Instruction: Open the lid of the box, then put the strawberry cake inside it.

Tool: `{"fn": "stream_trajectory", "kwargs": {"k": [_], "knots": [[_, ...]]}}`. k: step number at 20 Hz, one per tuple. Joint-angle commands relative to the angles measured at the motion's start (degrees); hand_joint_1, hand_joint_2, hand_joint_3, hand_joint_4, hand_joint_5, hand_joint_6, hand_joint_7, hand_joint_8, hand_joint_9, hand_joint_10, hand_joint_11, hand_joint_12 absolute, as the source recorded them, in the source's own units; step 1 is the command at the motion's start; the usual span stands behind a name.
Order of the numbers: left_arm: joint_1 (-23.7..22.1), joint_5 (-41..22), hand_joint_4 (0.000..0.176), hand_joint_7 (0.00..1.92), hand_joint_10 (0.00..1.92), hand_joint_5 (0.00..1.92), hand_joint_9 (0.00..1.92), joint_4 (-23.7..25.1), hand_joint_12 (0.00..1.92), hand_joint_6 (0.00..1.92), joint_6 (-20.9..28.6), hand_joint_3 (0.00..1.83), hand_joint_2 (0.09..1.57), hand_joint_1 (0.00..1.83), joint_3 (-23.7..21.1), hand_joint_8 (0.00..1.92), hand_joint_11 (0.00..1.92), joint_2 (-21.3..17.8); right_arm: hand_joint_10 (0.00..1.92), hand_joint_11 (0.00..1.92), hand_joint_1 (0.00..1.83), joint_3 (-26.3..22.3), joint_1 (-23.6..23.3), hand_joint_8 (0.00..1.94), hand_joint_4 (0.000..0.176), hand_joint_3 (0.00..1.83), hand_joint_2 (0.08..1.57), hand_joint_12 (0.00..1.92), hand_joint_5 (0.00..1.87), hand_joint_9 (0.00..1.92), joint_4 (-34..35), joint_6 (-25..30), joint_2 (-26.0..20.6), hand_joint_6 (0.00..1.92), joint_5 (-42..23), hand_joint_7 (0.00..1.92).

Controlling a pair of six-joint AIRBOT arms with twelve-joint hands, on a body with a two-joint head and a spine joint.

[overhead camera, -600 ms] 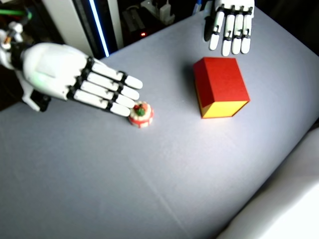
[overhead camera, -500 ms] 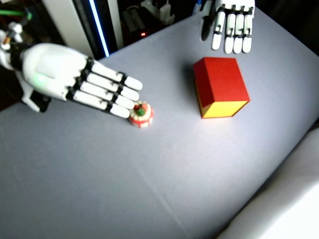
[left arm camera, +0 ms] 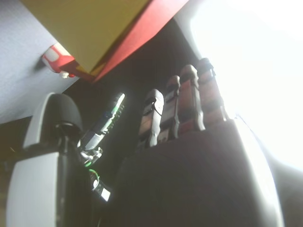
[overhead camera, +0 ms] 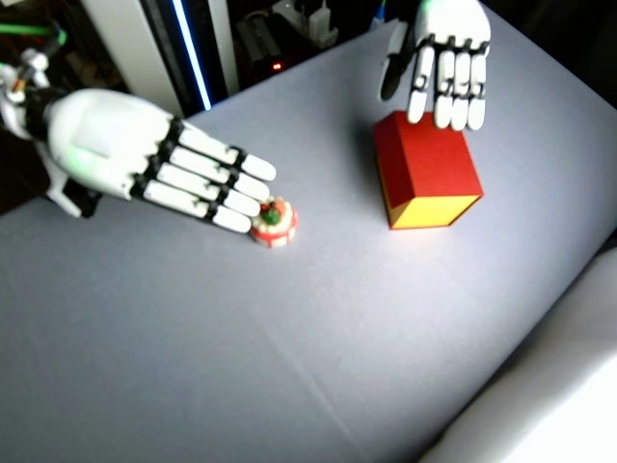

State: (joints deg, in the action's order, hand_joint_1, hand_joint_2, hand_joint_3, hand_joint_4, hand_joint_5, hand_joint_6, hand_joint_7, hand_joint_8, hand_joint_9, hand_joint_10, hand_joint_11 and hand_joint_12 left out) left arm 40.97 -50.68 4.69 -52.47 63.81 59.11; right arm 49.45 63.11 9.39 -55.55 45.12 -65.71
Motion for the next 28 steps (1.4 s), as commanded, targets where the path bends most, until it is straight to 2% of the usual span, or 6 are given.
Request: {"fn": "stream_trajectory", "kwargs": {"k": [1,9,15,18,25,28], "knots": [[-0.80,-6.02,0.176,0.00,0.00,0.00,0.00,-0.93,0.00,0.00,0.13,0.00,1.17,0.76,0.40,0.00,0.00,0.31,0.00,0.00,0.53,0.23,-0.20,0.00,0.000,0.01,1.28,0.00,0.00,0.00,0.19,0.36,0.04,0.00,-7.16,0.00],[-2.48,-3.69,0.176,0.00,0.00,0.00,0.00,-2.77,0.00,0.00,0.01,0.00,1.13,0.96,2.89,0.00,0.00,3.62,0.00,0.00,0.59,0.42,0.56,0.00,0.000,0.00,1.28,0.00,0.00,0.00,0.77,1.27,0.25,0.00,-7.56,0.00],[-2.16,-8.36,0.176,0.00,0.00,0.00,0.00,-6.24,0.00,0.00,0.04,0.02,1.20,0.73,3.12,0.00,0.00,4.04,0.00,0.00,0.56,0.44,0.85,0.00,0.000,0.00,1.28,0.00,0.00,0.00,1.11,1.55,0.25,0.00,-7.56,0.00],[-1.53,-10.65,0.110,0.00,0.00,0.00,0.00,-7.39,0.00,0.00,1.12,0.05,1.31,0.42,3.25,0.00,0.00,3.75,0.00,0.00,0.58,0.41,0.99,0.00,0.000,0.00,1.28,0.00,0.00,0.00,1.20,1.70,0.25,0.00,-7.57,0.00],[-0.86,-15.79,0.121,0.00,0.00,0.00,0.00,-12.11,0.00,0.00,1.76,0.02,1.40,0.23,3.79,0.00,0.00,3.29,0.00,0.00,0.60,0.36,1.32,0.00,0.000,0.00,1.29,0.00,0.00,0.00,1.68,1.88,0.31,0.00,-8.02,0.00],[-0.47,-18.71,0.155,0.00,0.00,0.00,0.00,-15.07,0.00,0.00,2.25,0.00,1.39,0.31,4.44,0.00,0.00,3.14,0.00,0.00,0.58,0.35,1.48,0.00,0.000,0.00,1.28,0.00,0.00,0.00,1.87,1.88,0.35,0.00,-8.14,0.00]]}}
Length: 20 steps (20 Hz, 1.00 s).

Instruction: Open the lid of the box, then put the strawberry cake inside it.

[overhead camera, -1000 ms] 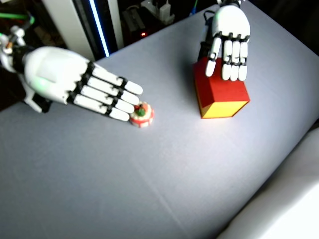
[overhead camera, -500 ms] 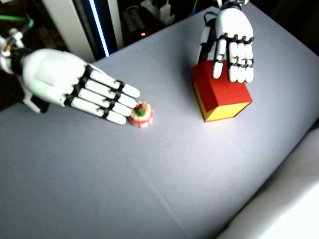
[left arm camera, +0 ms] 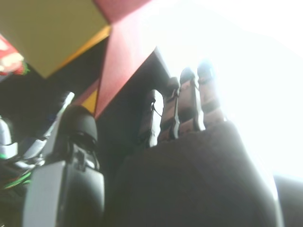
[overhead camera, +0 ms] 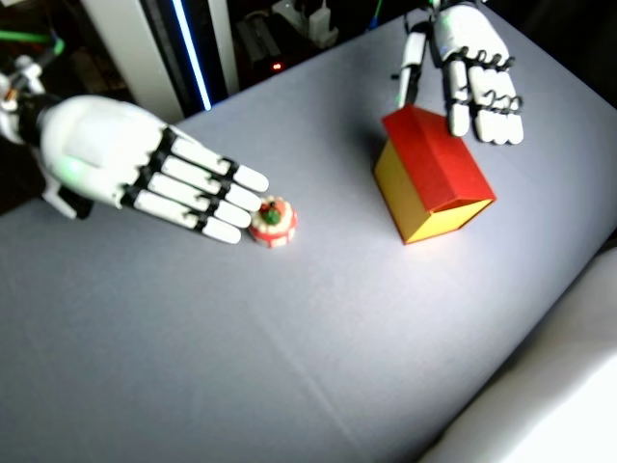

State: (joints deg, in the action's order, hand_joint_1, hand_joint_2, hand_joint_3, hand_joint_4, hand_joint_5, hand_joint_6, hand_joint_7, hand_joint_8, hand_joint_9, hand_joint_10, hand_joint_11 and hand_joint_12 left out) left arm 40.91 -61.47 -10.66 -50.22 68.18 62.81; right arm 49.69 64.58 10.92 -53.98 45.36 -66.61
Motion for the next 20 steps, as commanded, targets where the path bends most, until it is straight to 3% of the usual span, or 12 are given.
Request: {"fn": "stream_trajectory", "kwargs": {"k": [1,2,5,6,7,10,12,16,17,18,19,20], "knots": [[-0.37,-8.79,0.134,0.00,0.00,0.00,0.00,-0.74,0.00,0.00,0.60,0.00,1.39,0.43,0.49,0.00,0.00,-0.53,0.00,0.00,0.58,0.11,0.14,0.00,0.000,0.00,1.29,0.00,0.00,0.00,0.44,0.31,0.16,0.00,-7.33,0.00],[-0.33,-9.43,0.103,0.00,0.00,0.00,0.00,-1.82,0.00,0.00,0.82,0.00,1.41,0.47,0.74,0.00,0.00,-0.51,0.00,0.00,0.59,0.11,0.19,0.00,0.000,0.00,1.29,0.00,0.00,0.00,0.50,0.34,0.21,0.00,-7.42,0.00],[0.03,-11.53,0.112,0.00,0.00,0.00,0.00,-5.92,0.00,0.00,1.89,0.00,1.40,0.44,1.91,0.00,0.00,-0.04,0.00,0.00,0.59,0.12,0.29,0.00,0.000,0.01,1.31,0.00,0.00,0.00,0.60,0.38,0.33,0.00,-7.46,0.00],[0.25,-12.40,0.090,0.00,0.00,0.00,0.00,-7.31,0.00,0.00,2.94,0.01,1.42,0.32,2.49,0.00,0.00,0.28,0.00,0.00,0.61,0.12,0.32,0.00,0.000,0.01,1.30,0.00,0.00,0.00,0.60,0.40,0.36,0.00,-7.46,0.00],[0.42,-12.92,0.099,0.00,0.00,0.00,0.00,-8.31,0.00,0.00,3.89,0.01,1.43,0.27,3.00,0.00,0.00,0.52,0.00,0.00,0.64,0.12,0.37,0.00,0.000,0.00,1.30,0.00,0.00,0.00,0.63,0.42,0.38,0.00,-7.46,0.00],[0.73,-13.97,0.174,0.00,0.00,0.00,0.00,-12.49,0.00,0.00,6.47,0.00,1.40,0.13,5.01,0.00,0.00,1.41,0.00,0.00,0.63,0.14,0.56,0.00,0.000,0.00,1.29,0.00,0.00,0.00,0.81,0.46,0.52,0.00,-7.46,0.00],[0.69,-13.03,0.176,0.00,0.00,0.00,0.00,-15.38,0.00,0.00,6.89,0.01,1.42,0.05,6.31,0.00,0.00,1.54,0.00,0.00,0.64,0.21,0.65,0.00,0.000,0.00,1.29,0.00,0.00,0.00,0.81,0.58,0.62,0.00,-7.46,0.00],[1.53,-9.96,0.176,0.00,0.00,0.00,0.00,-20.53,0.01,0.00,6.75,0.01,1.52,0.30,8.07,0.00,0.02,0.29,0.00,0.00,0.62,0.29,0.80,0.00,0.000,0.00,1.29,0.00,0.00,0.00,0.81,0.74,0.64,0.00,-7.46,0.00],[1.59,-9.01,0.163,0.00,0.00,0.00,0.00,-21.34,0.31,0.00,6.19,0.00,1.53,0.35,8.26,0.00,0.00,-0.18,0.00,0.00,0.62,0.29,0.82,0.00,0.000,0.00,1.30,0.00,0.00,0.00,0.81,0.75,0.64,0.00,-7.46,0.00],[1.62,-7.83,0.118,0.00,0.08,0.00,0.13,-22.26,1.26,0.00,5.15,0.00,1.52,0.48,8.32,0.00,0.24,-0.75,0.00,0.00,0.62,0.28,0.84,0.00,0.000,0.00,1.30,0.00,0.00,0.00,0.81,0.78,0.64,0.00,-7.46,0.00],[1.68,-7.30,0.088,0.00,0.01,0.00,0.03,-22.44,1.19,0.00,4.69,0.00,1.50,0.53,8.27,0.00,0.05,-1.14,0.00,0.00,0.61,0.28,0.84,0.00,0.000,0.00,1.30,0.00,0.00,0.00,0.81,0.79,0.64,0.00,-7.46,0.00],[2.20,-7.33,0.081,0.00,0.00,0.00,0.00,-21.67,0.31,0.00,4.63,0.01,1.48,0.55,7.86,0.00,0.01,-1.81,0.00,0.00,0.60,0.28,0.84,0.00,0.000,0.00,1.30,0.00,0.00,0.00,0.79,0.89,0.64,0.00,-7.45,0.00]]}}
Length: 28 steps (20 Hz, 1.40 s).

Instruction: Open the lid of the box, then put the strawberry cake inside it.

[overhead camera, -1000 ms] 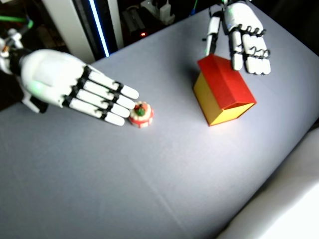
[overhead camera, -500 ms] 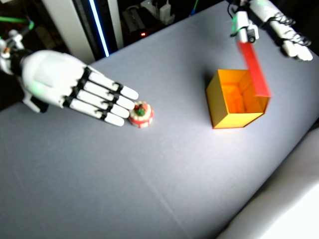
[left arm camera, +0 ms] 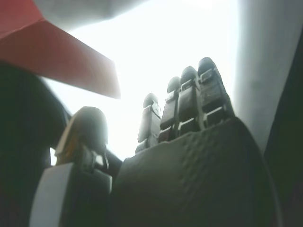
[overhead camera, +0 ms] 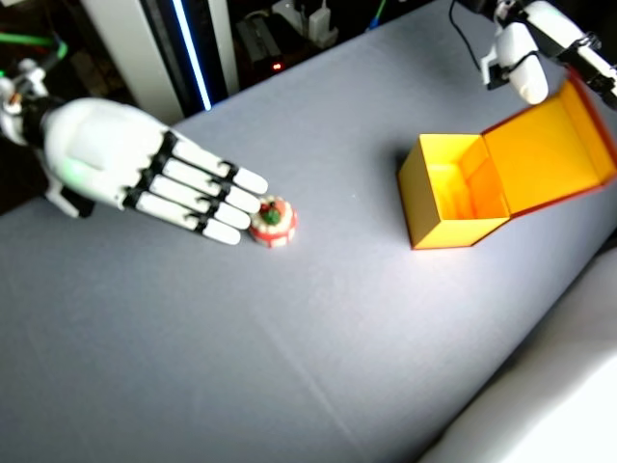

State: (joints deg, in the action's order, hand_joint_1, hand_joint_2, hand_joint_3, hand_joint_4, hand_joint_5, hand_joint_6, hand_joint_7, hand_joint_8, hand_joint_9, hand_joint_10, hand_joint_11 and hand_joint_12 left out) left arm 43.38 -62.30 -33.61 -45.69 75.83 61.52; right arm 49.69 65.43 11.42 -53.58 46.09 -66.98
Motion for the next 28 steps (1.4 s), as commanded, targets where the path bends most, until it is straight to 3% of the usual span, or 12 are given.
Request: {"fn": "stream_trajectory", "kwargs": {"k": [1,7,10,13,14,18,21,22,23,24,25,28], "knots": [[0.03,-6.77,0.099,0.00,0.00,0.00,0.00,2.24,0.06,0.00,-0.04,0.00,1.46,0.58,-0.35,0.00,0.00,-1.05,0.00,0.00,0.64,0.28,-0.01,0.00,0.000,0.00,1.28,0.00,0.00,0.00,0.26,0.66,-0.07,0.00,-7.07,0.00],[2.23,-7.57,0.167,0.00,0.00,0.00,0.00,15.96,0.00,0.00,-1.65,0.00,1.43,0.58,-6.64,0.00,0.00,-5.92,0.00,0.00,0.60,2.14,-0.70,0.00,0.000,0.00,1.26,0.00,0.00,0.00,-2.12,5.24,0.56,0.00,-4.85,0.00],[3.48,-6.66,0.115,0.00,0.00,0.00,0.00,22.07,0.00,0.00,-1.88,0.00,1.40,0.65,-9.51,0.00,0.00,-7.94,0.00,0.00,0.60,3.16,-2.51,0.00,0.000,0.00,1.22,0.00,0.00,0.00,-3.27,5.83,1.09,0.00,-1.76,0.00],[6.09,-4.49,0.105,0.00,0.00,0.01,0.00,27.18,0.73,0.00,-1.84,0.01,1.39,0.71,-12.69,0.00,0.00,-10.00,0.00,0.00,0.68,6.11,-6.95,0.00,0.000,0.00,1.21,0.00,0.00,0.01,-4.96,6.61,3.96,0.00,4.69,0.00],[7.19,-4.69,0.050,0.00,0.00,0.05,0.00,28.20,0.75,0.01,-1.83,0.00,1.38,0.80,-13.75,0.00,0.00,-10.73,0.01,0.05,0.73,7.22,-8.72,0.00,0.000,0.00,1.18,0.03,0.01,0.03,-5.62,6.78,5.16,0.00,7.20,0.00],[9.03,-5.07,0.030,0.00,0.00,0.05,0.00,30.05,0.56,0.00,-1.54,0.01,1.42,0.67,-15.55,0.00,0.00,-12.04,0.05,0.00,0.82,10.50,-12.53,0.01,0.000,0.00,1.11,0.82,0.08,0.12,-6.30,6.82,8.83,0.02,12.72,0.08],[10.46,-6.45,0.002,0.00,0.00,0.06,0.00,29.90,0.19,0.01,-1.27,0.00,1.39,0.83,-16.27,0.00,0.00,-12.51,0.03,0.00,0.92,13.70,-15.36,0.00,0.000,0.00,1.11,0.69,0.05,0.08,-6.15,6.85,12.25,0.00,16.90,0.05],[10.94,-6.88,0.006,0.00,0.00,0.05,0.00,29.88,0.04,0.01,-1.14,0.00,1.39,0.82,-16.51,0.00,0.00,-12.79,0.13,0.00,0.99,14.75,-16.24,0.07,0.000,0.00,1.12,1.08,0.20,0.24,-6.15,6.87,13.19,0.06,18.73,0.26],[11.28,-7.15,0.006,0.00,0.00,0.04,0.00,29.88,0.01,0.00,-1.14,0.00,1.40,0.84,-16.74,0.00,0.00,-13.04,0.81,0.22,1.09,15.58,-16.80,0.44,0.000,0.02,1.18,1.56,0.47,0.49,-6.13,6.90,13.89,0.32,20.00,0.61],[11.68,-7.86,0.010,0.00,0.00,0.03,0.00,29.89,0.00,0.00,-1.15,0.01,1.42,0.81,-17.06,0.00,0.00,-13.31,1.14,0.65,1.20,16.55,-17.40,1.07,0.000,0.01,1.20,1.67,0.65,0.82,-6.11,7.29,14.44,1.07,21.18,0.88],[12.06,-8.69,0.034,0.00,0.00,0.00,0.00,29.97,0.00,0.00,-1.15,0.01,1.42,0.79,-17.40,0.00,0.00,-13.60,1.55,0.89,1.21,17.04,-17.90,1.49,0.000,0.01,1.24,1.83,0.68,0.94,-6.11,7.80,14.60,1.22,21.37,0.84],[13.55,-10.06,0.054,0.00,0.00,0.00,0.00,30.04,0.00,0.00,-1.15,0.01,1.44,0.70,-18.31,0.00,0.00,-14.49,1.67,0.84,1.21,17.21,-19.60,1.57,0.000,0.00,1.26,1.91,0.66,0.92,-7.40,8.50,14.38,1.22,20.83,0.81]]}}
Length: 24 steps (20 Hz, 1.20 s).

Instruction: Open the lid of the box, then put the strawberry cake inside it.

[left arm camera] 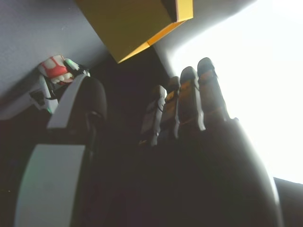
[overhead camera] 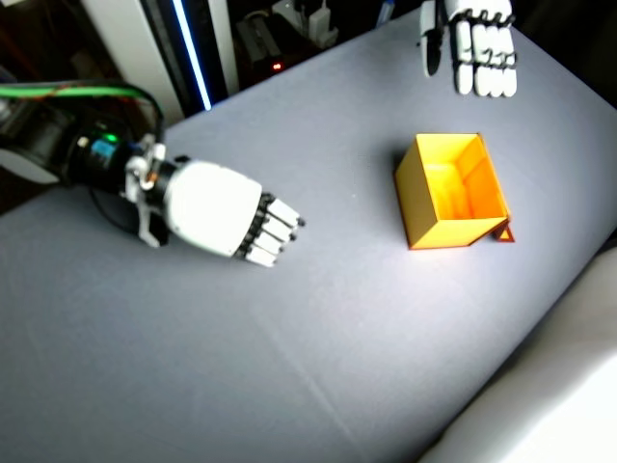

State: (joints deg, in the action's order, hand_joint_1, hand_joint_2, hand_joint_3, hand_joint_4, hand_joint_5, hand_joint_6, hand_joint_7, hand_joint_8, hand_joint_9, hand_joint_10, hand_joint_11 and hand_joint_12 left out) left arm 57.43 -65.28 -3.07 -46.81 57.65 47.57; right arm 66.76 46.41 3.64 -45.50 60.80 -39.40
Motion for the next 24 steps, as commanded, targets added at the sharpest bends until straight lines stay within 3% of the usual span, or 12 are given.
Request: {"fn": "stream_trajectory", "kwargs": {"k": [1,3,5,11,14,16,17,19,21,22,23,24], "knots": [[0.06,-7.36,0.058,0.00,0.00,0.00,0.00,-0.50,0.00,0.00,-0.03,0.01,1.44,0.69,-0.40,0.00,0.00,-0.76,1.77,0.98,1.20,0.14,-1.50,1.63,0.000,0.00,1.27,1.92,0.65,0.97,-0.80,1.13,-0.51,1.22,-6.99,0.78],[0.98,-7.61,0.045,0.00,0.00,0.02,0.00,-0.50,0.14,0.00,0.16,0.01,1.42,0.76,-0.83,0.00,0.00,-0.89,1.91,1.10,1.19,0.04,-3.64,1.53,0.000,0.00,1.27,1.92,0.67,1.02,-2.92,2.31,-0.70,1.42,-8.16,0.71],[1.41,-7.83,0.034,0.00,0.00,0.03,0.00,-0.50,0.24,0.00,0.69,0.00,1.42,0.77,-0.94,0.00,0.00,-0.80,1.76,0.68,1.30,0.19,-5.84,1.56,0.000,0.00,1.27,1.92,0.63,0.72,-3.62,2.33,-0.71,1.21,-9.41,0.72],[2.62,-7.75,0.009,0.00,0.00,0.05,0.00,-1.09,0.26,0.00,1.51,0.00,1.43,0.71,-0.74,0.00,0.00,0.80,1.58,0.57,1.31,3.83,-15.26,1.38,0.000,0.00,1.25,1.75,0.62,0.75,-7.81,2.35,3.47,1.39,-8.26,0.72],[4.45,-8.84,0.029,0.00,0.00,0.07,0.00,-2.96,0.36,0.00,1.99,0.00,1.43,0.69,-0.90,0.00,0.00,1.78,1.32,0.57,1.16,5.82,-19.79,1.47,0.000,0.00,1.25,1.78,0.77,0.68,-9.36,2.35,6.44,1.26,-7.92,0.71],[6.66,-10.29,0.033,0.00,0.00,0.08,0.00,-4.91,0.46,0.00,2.37,0.00,1.41,0.73,-0.84,0.00,0.00,2.88,1.77,0.98,1.19,7.66,-23.20,1.49,0.000,0.00,1.26,1.92,0.70,0.89,-11.19,2.35,8.42,1.34,-7.51,0.73],[7.22,-10.73,0.073,0.00,0.00,0.07,0.00,-5.58,0.36,0.00,2.62,0.00,1.42,0.67,-0.74,0.00,0.00,3.27,1.79,0.98,1.20,8.19,-24.12,1.63,0.000,0.00,1.27,1.92,0.70,0.91,-11.72,2.35,9.22,1.17,-7.13,0.74],[8.43,-11.71,0.093,0.00,0.00,0.06,0.00,-6.94,0.29,0.00,3.24,0.00,1.42,0.61,-0.36,0.00,0.00,4.45,1.85,0.84,1.21,9.68,-26.19,1.65,0.000,0.00,1.25,1.92,0.77,0.75,-12.74,2.35,11.41,1.06,-5.79,0.74],[9.14,-12.08,0.086,0.00,0.00,0.06,0.00,-7.51,0.03,0.00,3.73,0.00,1.42,0.60,0.07,0.00,0.00,5.23,1.92,1.55,1.13,11.93,-27.73,1.92,0.000,0.00,1.19,1.92,0.83,1.45,-12.83,2.35,14.34,1.19,-4.43,1.24],[9.14,-11.79,0.082,0.00,0.00,0.06,0.00,-7.52,0.01,0.00,3.90,0.00,1.42,0.61,0.36,0.00,0.00,5.64,1.92,1.60,1.13,13.28,-28.79,1.94,0.000,0.00,1.20,1.92,0.82,1.50,-13.09,2.35,15.96,1.22,-2.54,1.28],[9.14,-11.62,0.062,0.00,0.00,0.08,0.00,-7.52,0.00,0.01,4.05,0.00,1.42,0.66,0.55,0.00,0.00,5.89,1.92,1.57,1.12,14.14,-29.26,1.94,0.000,0.00,1.21,1.92,0.80,1.46,-13.09,2.35,16.94,1.25,-1.53,1.24],[9.14,-11.49,0.080,0.00,0.00,0.08,0.00,-7.58,0.00,0.00,4.24,0.00,1.42,0.63,0.82,0.00,0.00,6.17,1.78,1.07,1.18,15.17,-29.67,1.70,0.000,0.01,1.26,1.92,0.68,0.99,-13.09,2.35,18.18,1.20,-0.51,0.86]]}}
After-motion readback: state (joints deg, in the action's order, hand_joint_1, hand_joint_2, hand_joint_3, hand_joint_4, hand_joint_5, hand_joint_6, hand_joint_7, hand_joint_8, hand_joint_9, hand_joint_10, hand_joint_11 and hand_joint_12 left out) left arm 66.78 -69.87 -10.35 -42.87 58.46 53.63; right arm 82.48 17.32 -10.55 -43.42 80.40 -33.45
